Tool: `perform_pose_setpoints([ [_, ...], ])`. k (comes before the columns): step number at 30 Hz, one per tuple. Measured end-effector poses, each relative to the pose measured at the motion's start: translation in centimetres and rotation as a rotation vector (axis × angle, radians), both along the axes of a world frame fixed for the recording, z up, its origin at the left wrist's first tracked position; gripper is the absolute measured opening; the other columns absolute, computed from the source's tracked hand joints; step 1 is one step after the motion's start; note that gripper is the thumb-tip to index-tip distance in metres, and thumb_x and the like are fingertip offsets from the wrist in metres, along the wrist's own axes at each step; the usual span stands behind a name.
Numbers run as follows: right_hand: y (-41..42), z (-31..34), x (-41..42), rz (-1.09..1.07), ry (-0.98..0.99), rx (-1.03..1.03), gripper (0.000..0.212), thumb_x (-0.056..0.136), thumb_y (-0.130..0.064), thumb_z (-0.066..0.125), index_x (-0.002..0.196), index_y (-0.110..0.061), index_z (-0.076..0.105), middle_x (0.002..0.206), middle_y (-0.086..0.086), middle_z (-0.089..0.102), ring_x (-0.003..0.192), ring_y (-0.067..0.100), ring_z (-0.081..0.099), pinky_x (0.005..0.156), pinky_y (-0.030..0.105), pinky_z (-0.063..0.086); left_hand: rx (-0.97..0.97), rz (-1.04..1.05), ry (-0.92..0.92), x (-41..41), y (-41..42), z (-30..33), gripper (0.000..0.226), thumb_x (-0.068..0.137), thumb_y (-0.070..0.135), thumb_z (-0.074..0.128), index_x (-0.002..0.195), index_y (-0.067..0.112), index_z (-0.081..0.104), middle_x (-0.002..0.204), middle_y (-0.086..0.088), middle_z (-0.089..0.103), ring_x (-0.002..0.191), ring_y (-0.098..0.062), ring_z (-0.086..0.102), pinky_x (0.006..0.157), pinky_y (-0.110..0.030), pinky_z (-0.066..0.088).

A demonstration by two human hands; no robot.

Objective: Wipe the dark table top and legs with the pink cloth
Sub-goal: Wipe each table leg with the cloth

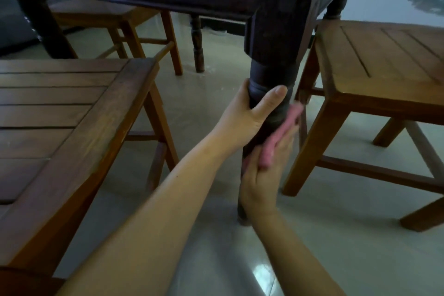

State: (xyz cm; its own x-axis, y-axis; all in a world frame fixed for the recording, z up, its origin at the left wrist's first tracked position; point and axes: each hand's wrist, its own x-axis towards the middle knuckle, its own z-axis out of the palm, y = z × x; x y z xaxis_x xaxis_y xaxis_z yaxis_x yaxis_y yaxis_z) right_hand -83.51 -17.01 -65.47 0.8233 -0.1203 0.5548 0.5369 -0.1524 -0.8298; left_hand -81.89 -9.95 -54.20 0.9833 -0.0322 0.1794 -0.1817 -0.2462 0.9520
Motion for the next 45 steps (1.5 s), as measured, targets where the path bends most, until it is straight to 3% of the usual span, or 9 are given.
perform_pose_setpoints([
  [4,0.1,2.3,1.0,-0.095,-0.164,-0.111,0.064,0.097,-0.02,0.037,0.145,0.008,0.005,0.152,0.03,0.012,0.143,0.039,0.012,0.113,0.059,0.02,-0.015,0.032,-0.01,0.0,-0.2,-0.1,0.083,0.058,0.068,0.05,0.128,0.023,0.041,0.116,0.006,0.06,0.103,-0.001,0.058,0.088,-0.017,0.047],
  [9,-0.3,-3.5,-1.6,-0.047,0.143,-0.062,0.073,0.085,-0.028,0.041,0.142,-0.056,0.004,0.151,-0.003,0.026,0.141,0.014,0.019,0.111,0.058,0.026,-0.037,-0.023,0.03,0.0,0.2,-0.1,0.04,0.086,0.042,0.053,0.121,0.031,0.037,0.1,0.026,0.051,0.08,0.029,0.047,0.067,0.006,0.035],
  [15,-1.0,3.0,0.9,0.113,0.019,0.22,0.049,0.1,-0.024,0.033,0.144,-0.003,0.029,0.121,0.021,0.053,0.108,0.011,0.059,0.092,0.034,0.051,-0.023,0.026,-0.005,0.1,-0.2,-0.1,0.068,0.065,0.068,0.053,0.12,0.03,0.042,0.112,0.013,0.059,0.102,0.005,0.056,0.086,-0.009,0.043],
  [17,-1.5,2.4,0.1,0.136,0.157,0.275,0.043,0.101,-0.02,0.031,0.142,-0.008,0.035,0.09,0.017,0.061,0.076,0.008,0.062,0.076,0.026,0.055,-0.036,0.019,-0.001,0.0,-0.1,0.1,0.056,0.074,0.061,0.053,0.12,0.031,0.04,0.109,0.018,0.057,0.098,0.01,0.054,0.083,-0.007,0.041],
  [23,-2.5,-1.7,-0.9,0.045,0.873,0.245,0.034,0.099,-0.03,0.037,0.127,-0.015,0.048,0.116,0.007,0.059,0.116,0.026,0.054,0.098,0.038,0.043,-0.075,0.023,0.101,-0.2,-0.1,0.2,0.055,0.072,0.063,0.059,0.118,0.043,0.035,0.109,0.024,0.052,0.104,0.007,0.048,0.095,-0.021,0.039],
  [28,-3.5,5.8,-1.2,0.143,0.808,0.205,0.024,0.102,-0.02,0.034,0.119,-0.031,0.047,0.076,0.006,0.062,0.064,0.0,0.064,0.065,0.022,0.05,-0.107,0.069,0.293,-1.0,-0.3,2.0,0.051,0.075,0.046,0.063,0.118,0.042,0.037,0.107,0.026,0.052,0.101,0.009,0.049,0.09,-0.017,0.038],
  [33,-5.8,13.3,-1.8,0.226,0.977,0.082,0.025,0.099,-0.033,0.037,0.122,-0.032,0.048,0.109,0.002,0.062,0.104,0.021,0.059,0.094,0.047,0.048,0.023,0.065,0.508,-2.1,-0.1,6.1,0.064,0.08,0.041,0.067,0.134,0.028,0.036,0.126,0.011,0.053,0.112,0.0,0.047,0.088,-0.016,0.036],
  [37,-7.9,19.1,-2.2,0.229,1.015,-0.183,0.037,0.1,-0.04,0.035,0.113,-0.012,0.055,0.058,-0.005,0.061,0.05,0.004,0.059,0.047,0.017,0.049,0.304,0.156,0.629,-5.6,-0.6,11.6,0.047,0.09,0.033,0.055,0.133,0.018,0.041,0.133,-0.003,0.05,0.12,-0.015,0.047,0.094,-0.024,0.035],
  [45,-9.4,38.5,-5.1,0.419,0.858,-0.57,0.031,0.099,-0.028,0.041,0.117,-0.005,0.053,0.071,-0.007,0.053,0.058,0.008,0.051,0.046,0.013,0.046,0.63,0.076,0.678,-13.8,0.1,27.8,0.044,0.092,0.04,0.046,0.131,0.021,0.04,0.128,-0.007,0.048,0.115,-0.023,0.048,0.096,-0.038,0.041],
])
